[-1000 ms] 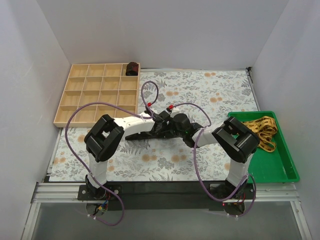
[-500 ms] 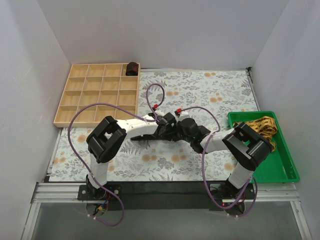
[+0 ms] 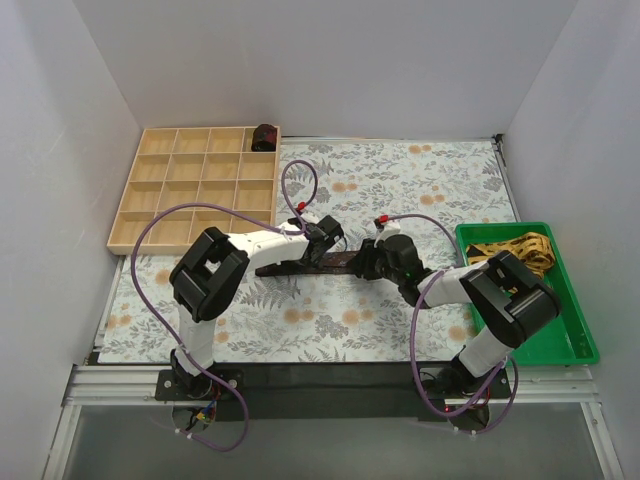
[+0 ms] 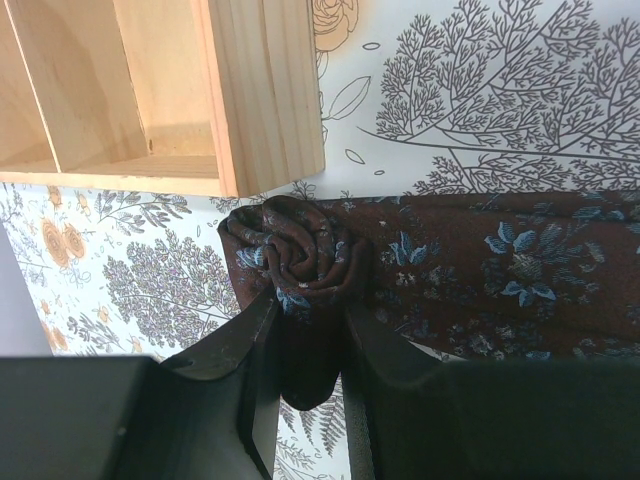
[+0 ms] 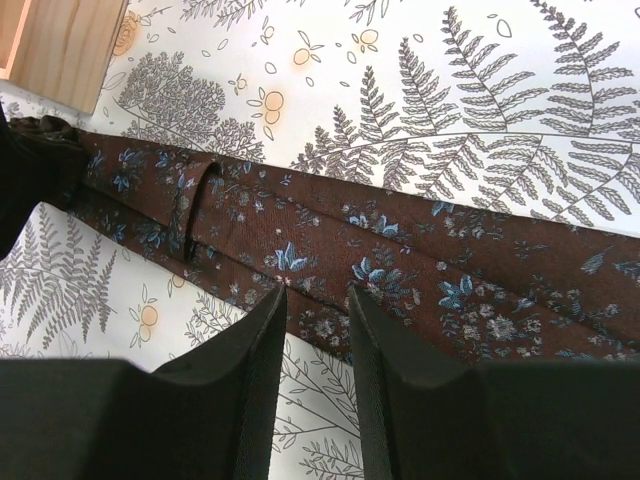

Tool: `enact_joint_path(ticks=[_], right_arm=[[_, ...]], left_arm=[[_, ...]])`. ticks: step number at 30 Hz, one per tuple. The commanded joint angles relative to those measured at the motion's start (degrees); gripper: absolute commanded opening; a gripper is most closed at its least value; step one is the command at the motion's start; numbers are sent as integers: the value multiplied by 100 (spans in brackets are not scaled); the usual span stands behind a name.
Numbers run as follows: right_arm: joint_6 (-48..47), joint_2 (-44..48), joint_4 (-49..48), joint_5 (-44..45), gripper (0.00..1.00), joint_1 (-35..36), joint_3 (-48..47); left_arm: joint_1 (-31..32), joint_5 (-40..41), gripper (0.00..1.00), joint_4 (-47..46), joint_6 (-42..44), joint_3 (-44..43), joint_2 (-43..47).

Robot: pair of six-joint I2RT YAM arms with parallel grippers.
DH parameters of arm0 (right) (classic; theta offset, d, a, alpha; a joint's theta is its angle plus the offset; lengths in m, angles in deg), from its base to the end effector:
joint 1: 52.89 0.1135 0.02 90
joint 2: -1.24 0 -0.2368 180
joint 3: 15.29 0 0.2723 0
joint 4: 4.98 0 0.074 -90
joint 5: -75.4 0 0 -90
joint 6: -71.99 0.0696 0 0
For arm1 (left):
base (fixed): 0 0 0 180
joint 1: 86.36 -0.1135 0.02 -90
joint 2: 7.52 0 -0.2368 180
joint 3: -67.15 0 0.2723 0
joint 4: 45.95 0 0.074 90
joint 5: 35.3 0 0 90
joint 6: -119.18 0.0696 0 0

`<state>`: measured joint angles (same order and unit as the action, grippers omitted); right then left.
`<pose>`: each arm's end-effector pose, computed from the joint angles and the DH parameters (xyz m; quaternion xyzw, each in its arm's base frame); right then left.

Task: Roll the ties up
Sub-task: Roll the tie

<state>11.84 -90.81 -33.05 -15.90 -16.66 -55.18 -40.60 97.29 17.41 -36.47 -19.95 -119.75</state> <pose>0.2625 0.1943 0.0765 -0.0529 0.8374 0.3046 0.4508 0.2845 -0.2246 0.0919 -0.1656 0.9168 0.1945 0.3069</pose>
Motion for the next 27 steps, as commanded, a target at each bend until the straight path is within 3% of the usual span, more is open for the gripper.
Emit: enact_joint_path(ticks=[1,20,27], right_arm=[[66,169,-236,-177,32,-63,79],[496,-480,-218,-494,24,-423,114],[522,-569,-227,-547,24,-441,88]], left_arm=[[12,-278,0,-168,-36,-87,-45],[12,-532,1,-159,210,-482,-133],[12,-646,20,-133,307,-754,-212]])
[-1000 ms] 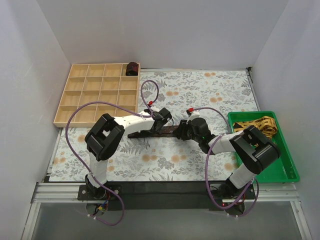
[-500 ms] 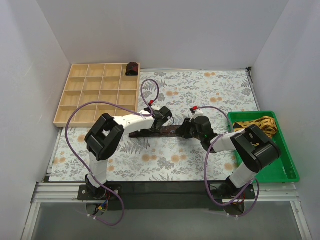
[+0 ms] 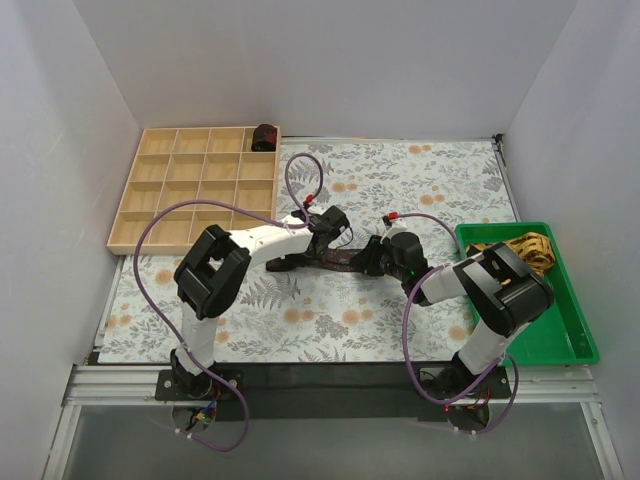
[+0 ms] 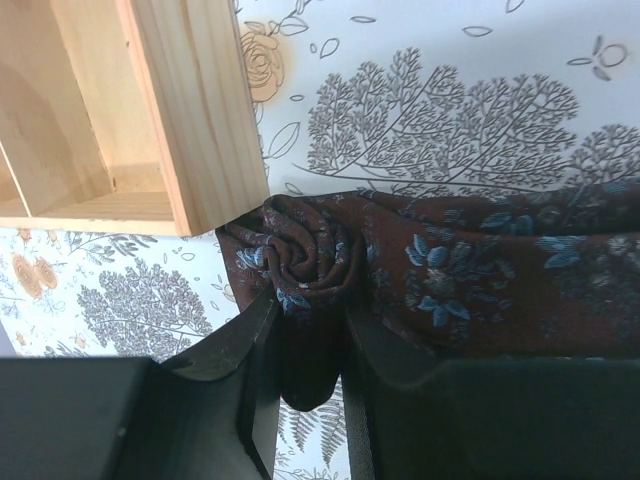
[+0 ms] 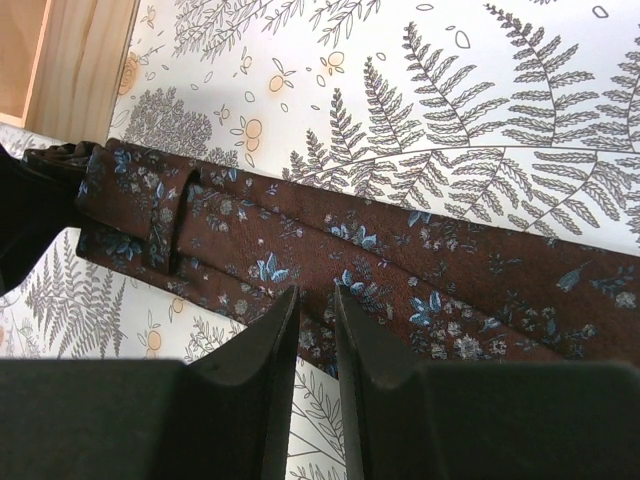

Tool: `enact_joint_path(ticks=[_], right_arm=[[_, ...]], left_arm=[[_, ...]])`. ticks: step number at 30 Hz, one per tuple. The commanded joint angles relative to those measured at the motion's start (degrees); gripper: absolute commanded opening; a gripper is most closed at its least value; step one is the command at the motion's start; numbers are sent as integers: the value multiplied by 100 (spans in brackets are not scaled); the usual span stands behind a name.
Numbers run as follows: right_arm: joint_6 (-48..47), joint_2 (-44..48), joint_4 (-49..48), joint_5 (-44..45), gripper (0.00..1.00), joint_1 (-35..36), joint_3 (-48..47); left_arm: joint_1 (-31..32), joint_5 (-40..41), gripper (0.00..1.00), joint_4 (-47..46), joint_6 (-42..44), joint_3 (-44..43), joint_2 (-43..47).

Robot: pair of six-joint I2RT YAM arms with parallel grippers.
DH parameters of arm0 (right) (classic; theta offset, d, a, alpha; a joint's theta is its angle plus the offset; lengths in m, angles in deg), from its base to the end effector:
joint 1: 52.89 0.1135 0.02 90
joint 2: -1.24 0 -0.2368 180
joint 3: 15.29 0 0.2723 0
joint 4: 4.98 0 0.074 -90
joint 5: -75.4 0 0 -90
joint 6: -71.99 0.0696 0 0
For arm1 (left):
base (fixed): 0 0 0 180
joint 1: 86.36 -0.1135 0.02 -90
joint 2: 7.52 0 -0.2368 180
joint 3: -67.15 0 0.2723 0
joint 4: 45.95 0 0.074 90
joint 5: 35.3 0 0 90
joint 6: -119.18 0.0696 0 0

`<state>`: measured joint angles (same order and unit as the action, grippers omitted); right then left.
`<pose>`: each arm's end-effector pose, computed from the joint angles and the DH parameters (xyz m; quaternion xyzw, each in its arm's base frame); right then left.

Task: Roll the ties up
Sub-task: Roll the tie

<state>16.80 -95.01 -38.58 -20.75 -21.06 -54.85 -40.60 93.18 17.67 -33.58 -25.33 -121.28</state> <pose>0.2739 0.1788 0.0652 -0.0079 0.8336 0.3398 0.4354 0.2965 -0.2424 0.1034 -0.1539 0.9307 0.1582 0.2917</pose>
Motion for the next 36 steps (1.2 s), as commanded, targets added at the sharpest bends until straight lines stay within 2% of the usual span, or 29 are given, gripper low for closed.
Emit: enact_joint_path(ticks=[1,4,7,9,14,19,22,28,29,33,36], right_arm=[[9,-140,326,-61,24,-2,64],[-53,-61,326,-79,24,-2,72],[-149,71,352,-53,24,-11,81],[-219,193,413,-18,24,-11,73],[-422,484,659,70,25,-46,20],[-834,941,1142,211,26,-107,-129],[-1054,1038,1407,106,27,-107,-270],[-994,985,1477,-386,27,-99,-384],[-933,915,1486,-413,27,-90,-384],[-643,801,1591,-308,27,-107,-367],[-502,800,1793,-176,27,-125,-332]], left_arm=[[12,-244,23,-124,45,-243,-94],[12,-131,31,147,-25,-419,-270],[12,63,32,377,-87,-568,-332],[12,142,37,421,-78,-595,-305],[21,-24,39,413,-17,-700,-253],[30,-471,42,255,88,-735,-7],[30,-744,49,158,159,-797,212],[21,-1255,57,-237,229,-701,766],[-5,-1290,61,-281,238,-657,863],[-321,-1825,61,-562,326,-271,1564],[-672,-2133,62,-879,344,344,1961]])
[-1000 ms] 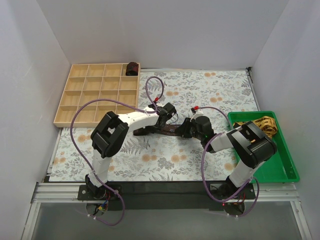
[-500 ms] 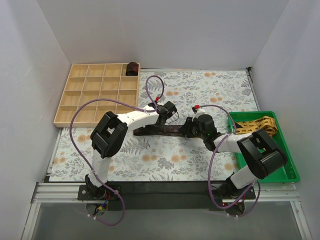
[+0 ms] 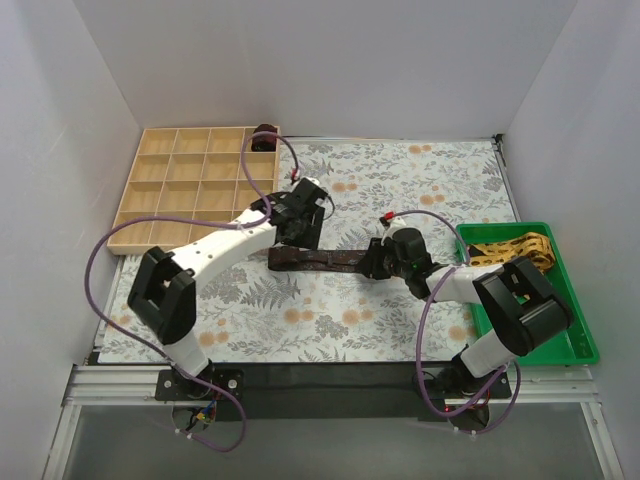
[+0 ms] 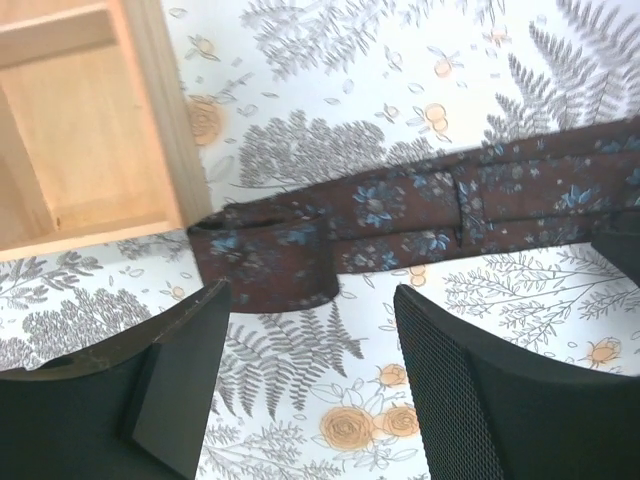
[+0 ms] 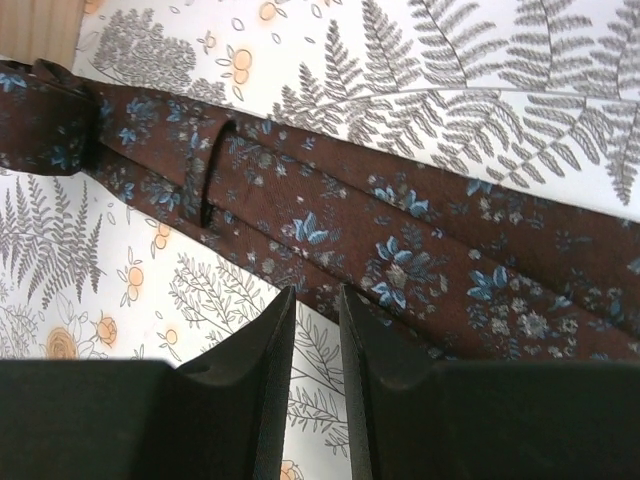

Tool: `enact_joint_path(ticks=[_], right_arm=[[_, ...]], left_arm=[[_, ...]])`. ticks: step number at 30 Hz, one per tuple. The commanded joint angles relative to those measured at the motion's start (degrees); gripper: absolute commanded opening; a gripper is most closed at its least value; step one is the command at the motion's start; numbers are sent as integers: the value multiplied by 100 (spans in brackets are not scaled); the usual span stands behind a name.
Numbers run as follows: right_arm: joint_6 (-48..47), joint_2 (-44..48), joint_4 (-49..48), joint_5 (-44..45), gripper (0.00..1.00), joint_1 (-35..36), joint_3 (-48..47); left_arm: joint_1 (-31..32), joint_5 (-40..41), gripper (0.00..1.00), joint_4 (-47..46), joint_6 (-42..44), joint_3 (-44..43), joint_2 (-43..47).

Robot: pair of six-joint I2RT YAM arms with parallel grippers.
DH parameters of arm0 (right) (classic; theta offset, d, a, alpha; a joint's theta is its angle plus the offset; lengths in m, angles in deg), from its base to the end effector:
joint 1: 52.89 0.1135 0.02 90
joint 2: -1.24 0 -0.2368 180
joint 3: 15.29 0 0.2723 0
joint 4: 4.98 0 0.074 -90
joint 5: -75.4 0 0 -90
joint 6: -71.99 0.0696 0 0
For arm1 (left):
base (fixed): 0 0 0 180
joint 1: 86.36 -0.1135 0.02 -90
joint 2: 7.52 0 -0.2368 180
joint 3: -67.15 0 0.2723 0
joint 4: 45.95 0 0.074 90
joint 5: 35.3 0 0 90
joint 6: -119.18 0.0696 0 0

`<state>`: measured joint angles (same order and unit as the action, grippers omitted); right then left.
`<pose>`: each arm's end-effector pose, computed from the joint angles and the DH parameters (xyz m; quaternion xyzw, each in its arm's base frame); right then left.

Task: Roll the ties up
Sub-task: Roll the tie

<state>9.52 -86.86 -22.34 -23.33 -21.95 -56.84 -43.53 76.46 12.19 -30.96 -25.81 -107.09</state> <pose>0.2725 0.1757 0.0828 -0.0641 0.8584 0.3037 0.4083 0.3028 -0.2455 0.1903 -0.1850 0.9412 -0.0532 0.2778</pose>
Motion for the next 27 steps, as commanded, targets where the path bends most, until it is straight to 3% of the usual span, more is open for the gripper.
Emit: enact_joint_path(ticks=[1,5,9,13,17,21,23,24,27], right_arm=[[244,-15,213,108,27,-61,-107],[218,-41,538,109,27,-298,-71],[-142,-304,759,-119,27,-745,-325],[-695,-796,960,-673,27,-1186,-888],[-1284,-1200,1381,-1103,27,-1415,-1494],[-1785,-1079,1760,-1385,28,-1459,-1864],[-1961,-868,1953,-1534,33,-1450,-1952],[-1988,-772,1989,-1552,43,-1450,-1943],[-2172,-429,2278,-1570,59,-1442,-1943]], left_arm=[[-485,-601,62,-496,107,698,805],[-1178,-1156,62,-831,204,1447,1325],[-1356,-1297,62,-1077,502,1861,1677],[-1374,-1489,65,-1340,1222,2107,1906],[-1365,-2165,72,-1710,2582,2327,2082],[-1330,-2869,84,-2035,3462,2459,2135],[-1234,-3064,87,-2220,3701,2468,1995],[-1172,-3151,89,-2299,3859,2450,1890],[-768,-3004,92,-2370,4237,2284,1468]])
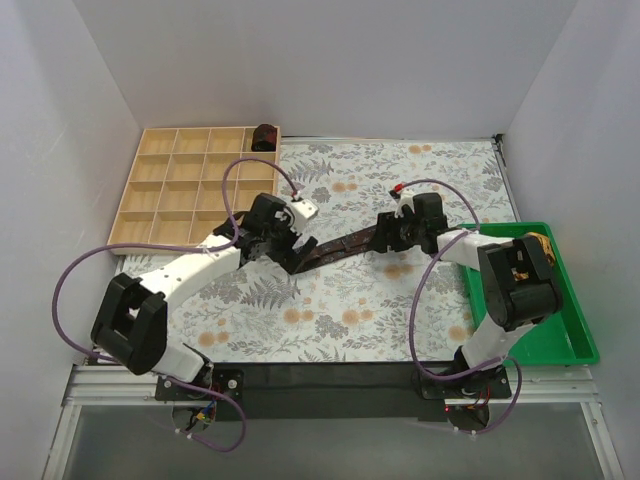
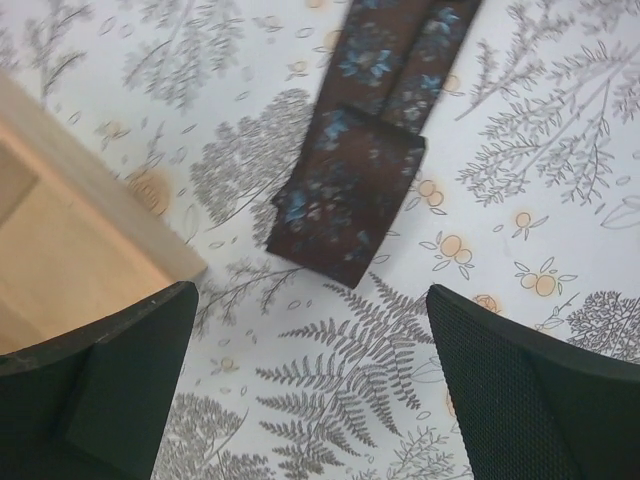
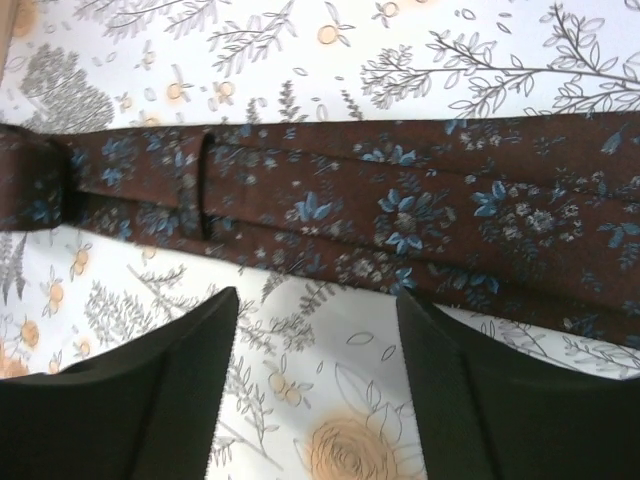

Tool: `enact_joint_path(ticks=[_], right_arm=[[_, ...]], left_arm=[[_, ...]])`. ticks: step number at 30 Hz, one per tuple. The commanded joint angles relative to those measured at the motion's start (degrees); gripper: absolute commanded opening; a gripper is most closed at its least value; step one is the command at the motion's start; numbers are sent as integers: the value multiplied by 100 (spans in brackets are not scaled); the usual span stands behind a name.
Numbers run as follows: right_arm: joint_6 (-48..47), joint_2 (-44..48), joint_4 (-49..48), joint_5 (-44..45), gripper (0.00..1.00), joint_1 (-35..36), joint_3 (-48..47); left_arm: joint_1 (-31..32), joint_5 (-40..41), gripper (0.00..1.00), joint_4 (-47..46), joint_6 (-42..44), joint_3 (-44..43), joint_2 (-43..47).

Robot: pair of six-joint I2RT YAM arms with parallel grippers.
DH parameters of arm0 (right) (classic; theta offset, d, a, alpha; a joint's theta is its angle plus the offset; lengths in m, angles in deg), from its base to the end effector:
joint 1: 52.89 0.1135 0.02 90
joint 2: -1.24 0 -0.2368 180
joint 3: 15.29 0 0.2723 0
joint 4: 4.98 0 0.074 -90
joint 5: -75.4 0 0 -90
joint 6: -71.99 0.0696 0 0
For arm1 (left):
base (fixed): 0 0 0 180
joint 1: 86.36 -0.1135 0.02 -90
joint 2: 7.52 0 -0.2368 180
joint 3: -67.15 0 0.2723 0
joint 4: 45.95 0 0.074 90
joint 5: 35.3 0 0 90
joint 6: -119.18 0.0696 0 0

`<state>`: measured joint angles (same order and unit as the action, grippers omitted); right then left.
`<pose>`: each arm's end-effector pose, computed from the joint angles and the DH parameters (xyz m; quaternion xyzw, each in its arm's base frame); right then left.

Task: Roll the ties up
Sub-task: Roll the tie

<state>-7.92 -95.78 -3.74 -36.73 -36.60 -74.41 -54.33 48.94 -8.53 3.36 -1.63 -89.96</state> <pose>0.3490 0.1293 0.0938 -0.1302 0.8806 0.2649 0.3708 0.2875 -0.1881 0.1725 0.0677 0.9394 -0.2024 0.2683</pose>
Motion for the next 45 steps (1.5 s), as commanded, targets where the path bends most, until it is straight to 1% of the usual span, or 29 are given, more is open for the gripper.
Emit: enact_joint_path(ticks=[1,2,5,7,12,14,15,17,18,19,21,24,25,28,29,31,33,34,36,38,39,42,43,44,45], right_arm=[[-490,542,541,-213,62,14,-186],[-490,726,560,-239,66,14,-125],[-403,1095,604,-257,70,32,-2],[-385,1298,604,-292,71,40,77],[-350,1466,612,-353,71,49,157],[-332,1457,604,-388,71,58,166],[-332,1448,595,-389,71,67,174],[-341,1413,577,-415,71,76,166],[-341,1404,569,-432,71,84,166],[-341,1387,534,-450,71,84,166],[-323,1369,498,-450,71,119,201],[-271,1343,428,-494,71,172,218],[-262,1343,410,-485,71,172,210],[-218,1299,384,-477,71,242,201],[-200,1273,384,-476,70,286,192],[-174,1238,349,-450,70,339,183],[-130,1237,314,-441,70,401,183],[-104,1220,244,-441,70,418,218],[-16,1220,173,-503,70,462,244],[55,1158,94,-590,70,497,245],[72,1132,68,-625,70,532,245],[213,1027,-108,-696,70,664,236],[309,965,-213,-731,70,699,227],[353,921,-257,-749,70,787,184],[406,869,-319,-766,70,822,174]], left_arm=[[434,-146,93,-341,868,-195,-456],[462,-93,93,-350,956,-239,-571],[471,40,93,-447,1167,-380,-913],[471,75,93,-500,1263,-459,-1099],[479,57,92,-491,1413,-617,-1599],[479,58,90,-535,1440,-652,-1705],[479,23,87,-544,1449,-679,-1802],[479,-109,84,-544,1457,-723,-1881],[479,-136,79,-544,1475,-740,-1925],[479,-145,77,-544,1475,-749,-1978],[479,-188,74,-535,1484,-749,-2005],[479,-285,67,-535,1484,-697,-2031],[479,-303,58,-526,1510,-662,-2040],[479,-321,54,-447,1554,-617,-2084],[479,-321,49,-421,1554,-609,-2119],[479,-329,48,-351,1572,-617,-2145],[479,-364,40,-290,1563,-617,-2145],[479,-399,38,-254,1572,-626,-2145],[479,-452,38,-228,1563,-609,-2128],[479,-418,41,-210,1554,-600,-2093],[479,-400,46,-201,1545,-609,-2066],[479,-365,56,-201,1458,-679,-1882],[479,-373,61,-201,1414,-749,-1769],[479,-365,63,-201,1379,-784,-1707],[479,-408,70,-201,1335,-828,-1645]])
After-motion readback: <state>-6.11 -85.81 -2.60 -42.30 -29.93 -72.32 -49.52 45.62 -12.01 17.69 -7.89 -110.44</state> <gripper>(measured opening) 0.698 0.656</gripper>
